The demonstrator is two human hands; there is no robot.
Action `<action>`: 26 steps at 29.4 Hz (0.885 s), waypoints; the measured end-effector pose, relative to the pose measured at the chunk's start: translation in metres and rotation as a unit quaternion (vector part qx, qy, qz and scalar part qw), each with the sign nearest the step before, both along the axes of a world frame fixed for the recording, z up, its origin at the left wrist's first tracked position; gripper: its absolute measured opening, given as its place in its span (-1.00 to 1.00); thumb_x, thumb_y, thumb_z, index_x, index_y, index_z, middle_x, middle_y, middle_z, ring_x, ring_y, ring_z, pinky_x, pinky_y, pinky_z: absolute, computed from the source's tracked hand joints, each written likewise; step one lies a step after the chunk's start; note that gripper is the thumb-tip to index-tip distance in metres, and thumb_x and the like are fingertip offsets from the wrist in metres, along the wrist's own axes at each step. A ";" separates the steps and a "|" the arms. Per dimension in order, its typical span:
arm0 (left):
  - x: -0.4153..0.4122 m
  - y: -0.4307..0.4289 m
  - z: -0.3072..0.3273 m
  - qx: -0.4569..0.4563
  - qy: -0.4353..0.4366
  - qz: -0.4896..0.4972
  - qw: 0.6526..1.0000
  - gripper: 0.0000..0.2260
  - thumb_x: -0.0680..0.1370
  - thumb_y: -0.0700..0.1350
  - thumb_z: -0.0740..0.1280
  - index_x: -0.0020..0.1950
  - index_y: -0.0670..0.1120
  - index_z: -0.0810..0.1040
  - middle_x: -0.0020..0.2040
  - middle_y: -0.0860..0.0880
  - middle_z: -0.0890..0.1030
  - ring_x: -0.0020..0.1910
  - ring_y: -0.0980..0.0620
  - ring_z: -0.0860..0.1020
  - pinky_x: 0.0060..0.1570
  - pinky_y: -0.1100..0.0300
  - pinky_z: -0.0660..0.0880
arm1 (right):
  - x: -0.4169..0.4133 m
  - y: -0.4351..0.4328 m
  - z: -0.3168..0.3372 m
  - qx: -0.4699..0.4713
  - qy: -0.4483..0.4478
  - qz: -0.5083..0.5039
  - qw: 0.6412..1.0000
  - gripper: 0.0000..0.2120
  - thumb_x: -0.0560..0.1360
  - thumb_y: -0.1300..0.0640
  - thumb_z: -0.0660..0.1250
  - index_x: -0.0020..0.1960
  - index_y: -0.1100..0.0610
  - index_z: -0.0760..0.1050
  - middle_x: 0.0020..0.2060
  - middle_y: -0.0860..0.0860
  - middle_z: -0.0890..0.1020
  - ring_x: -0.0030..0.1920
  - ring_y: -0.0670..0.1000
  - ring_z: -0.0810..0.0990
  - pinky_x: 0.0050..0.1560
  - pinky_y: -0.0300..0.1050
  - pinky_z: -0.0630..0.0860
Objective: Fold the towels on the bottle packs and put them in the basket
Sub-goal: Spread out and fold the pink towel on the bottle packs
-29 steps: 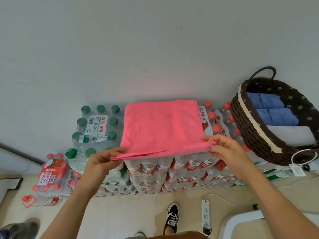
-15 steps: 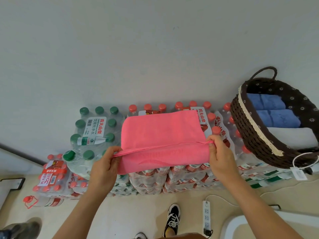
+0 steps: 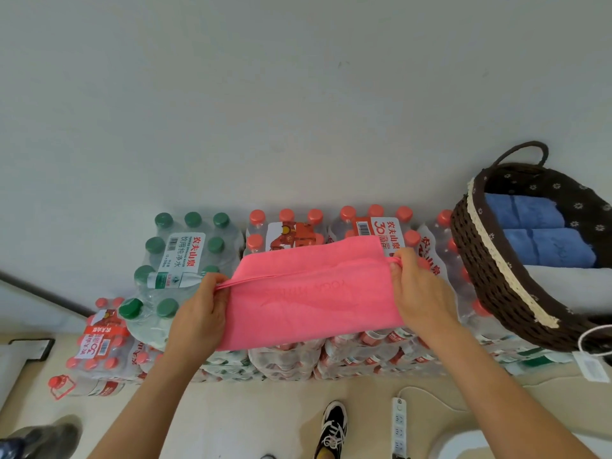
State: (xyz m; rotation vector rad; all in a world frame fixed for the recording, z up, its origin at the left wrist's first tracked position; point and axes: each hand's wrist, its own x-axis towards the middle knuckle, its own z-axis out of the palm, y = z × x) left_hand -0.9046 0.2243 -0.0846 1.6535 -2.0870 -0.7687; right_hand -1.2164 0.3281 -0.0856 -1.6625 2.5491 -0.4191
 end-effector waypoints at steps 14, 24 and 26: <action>-0.018 -0.047 0.001 0.035 -0.050 0.045 0.997 -0.83 0.65 -0.07 0.13 0.01 -0.15 0.42 -0.20 -0.03 0.48 -0.20 -0.09 0.43 -0.21 0.07 0.29 | -0.002 -0.058 0.008 0.062 -0.018 0.011 0.998 -0.73 0.66 0.01 -0.03 0.18 0.13 0.34 -0.26 0.05 0.57 -0.36 0.05 0.50 -0.36 -0.03 0.49; -0.015 -0.051 -0.016 0.016 -0.131 0.047 0.990 -0.79 0.66 -0.02 0.07 0.05 -0.12 0.40 -0.18 -0.06 0.49 -0.23 -0.11 0.43 -0.20 0.04 0.36 | -0.004 -0.068 -0.001 0.095 0.011 0.000 0.995 -0.77 0.66 0.13 -0.04 0.27 0.15 0.25 -0.14 0.10 0.63 -0.33 0.08 0.51 -0.41 -0.09 0.34; -0.015 -0.051 -0.018 0.006 -0.155 0.046 0.987 -0.77 0.66 0.00 0.05 0.03 -0.12 0.38 -0.19 -0.10 0.53 -0.25 -0.12 0.44 -0.23 0.04 0.36 | -0.004 -0.069 -0.003 0.099 0.023 0.015 0.995 -0.75 0.65 0.14 -0.04 0.29 0.15 0.25 -0.10 0.11 0.64 -0.28 0.11 0.59 -0.42 -0.09 0.34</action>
